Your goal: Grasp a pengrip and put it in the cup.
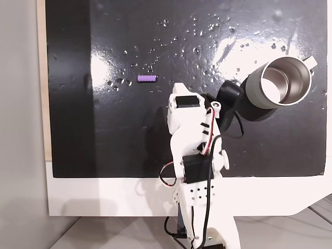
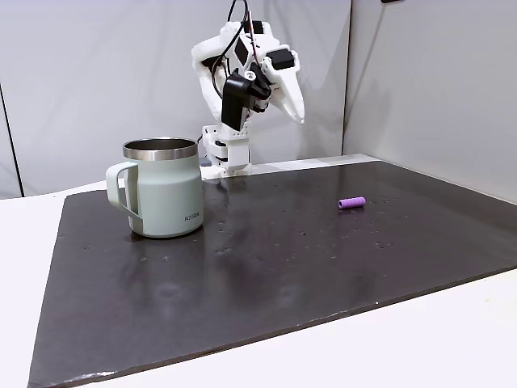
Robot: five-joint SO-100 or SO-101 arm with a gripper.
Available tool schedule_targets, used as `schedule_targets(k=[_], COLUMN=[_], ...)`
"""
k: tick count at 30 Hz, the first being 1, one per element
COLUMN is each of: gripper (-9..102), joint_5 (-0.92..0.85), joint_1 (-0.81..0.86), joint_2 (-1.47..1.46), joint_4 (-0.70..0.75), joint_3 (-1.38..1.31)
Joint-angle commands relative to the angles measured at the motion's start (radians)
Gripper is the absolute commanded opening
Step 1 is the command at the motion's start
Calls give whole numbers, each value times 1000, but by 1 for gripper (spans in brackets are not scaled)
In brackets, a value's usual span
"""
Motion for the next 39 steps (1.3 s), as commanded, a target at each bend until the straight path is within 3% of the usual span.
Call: schedule_targets(k=[1, 14, 31, 39], gripper=[0, 0, 0, 19], joint_5=[71, 137, 166, 209], joint_1=[-46, -161, -304, -258], joint_2=[-152, -497, -733, -856], joint_4=[46, 121, 207, 265], joint_3=[-225, -518, -597, -686])
